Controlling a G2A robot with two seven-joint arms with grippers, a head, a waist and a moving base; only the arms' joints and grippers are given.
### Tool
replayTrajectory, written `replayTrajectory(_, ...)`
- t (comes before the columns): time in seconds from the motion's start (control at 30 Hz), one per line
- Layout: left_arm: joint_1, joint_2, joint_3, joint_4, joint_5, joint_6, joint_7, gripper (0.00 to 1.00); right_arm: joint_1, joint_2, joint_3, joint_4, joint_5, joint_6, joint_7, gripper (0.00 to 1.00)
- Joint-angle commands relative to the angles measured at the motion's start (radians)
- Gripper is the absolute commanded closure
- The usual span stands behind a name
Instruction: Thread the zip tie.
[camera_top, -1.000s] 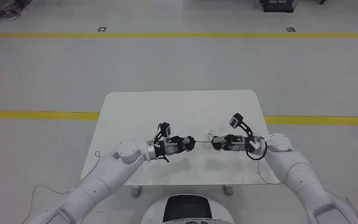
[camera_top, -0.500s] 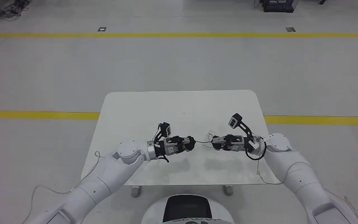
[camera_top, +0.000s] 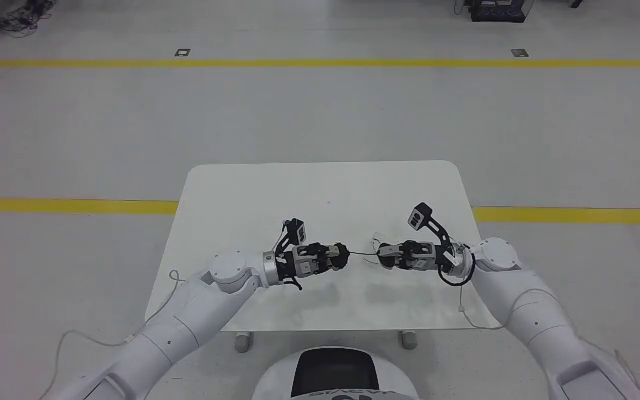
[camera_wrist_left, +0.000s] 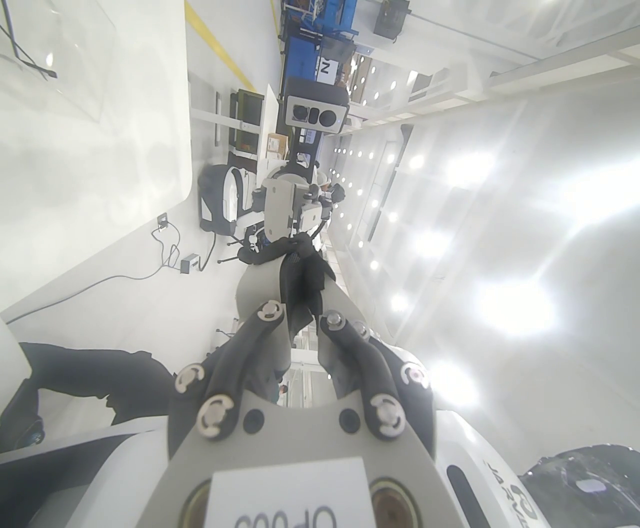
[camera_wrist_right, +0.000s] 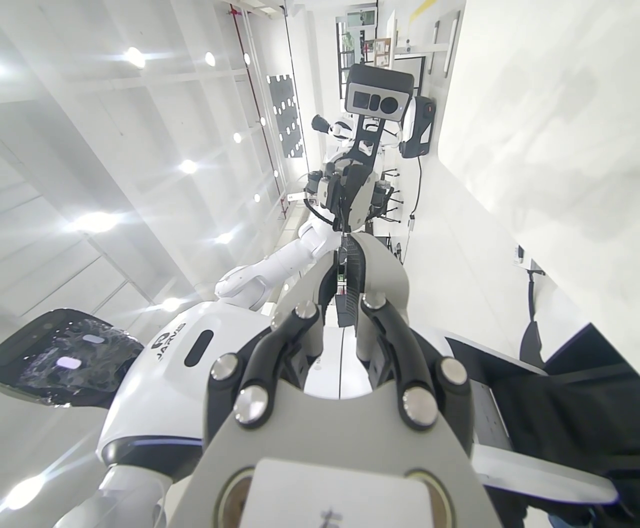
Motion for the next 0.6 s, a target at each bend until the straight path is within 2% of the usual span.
replayTrajectory(0.0, 0.000, 0.000, 0.000, 0.000, 0.000, 0.000, 0.000, 1.00, 0.000, 0.000, 0.000, 0.000, -0.001, 0.000, 0.000, 1.00)
replayTrajectory(0.33, 0.000, 0.000, 0.000, 0.000, 0.000, 0.000, 0.000, 1.00, -0.002, -0.001, 0.008, 0.004, -0.010, 0.000, 0.000, 1.00)
replayTrajectory(0.4, 0.000, 0.000, 0.000, 0.000, 0.000, 0.000, 0.000, 0.45, -0.002, -0.002, 0.009, 0.005, -0.010, 0.000, 0.000, 1.00)
replayTrajectory(0.43, 0.000, 0.000, 0.000, 0.000, 0.000, 0.000, 0.000, 0.08, -0.003, -0.003, 0.009, 0.005, -0.010, 0.000, 0.000, 1.00)
replayTrajectory(0.47, 0.000, 0.000, 0.000, 0.000, 0.000, 0.000, 0.000, 0.00, -0.003, -0.003, 0.009, 0.005, -0.009, 0.000, 0.000, 1.00)
replayTrajectory(0.57, 0.000, 0.000, 0.000, 0.000, 0.000, 0.000, 0.000, 0.00, -0.004, -0.004, 0.011, 0.008, -0.009, 0.000, 0.000, 1.00)
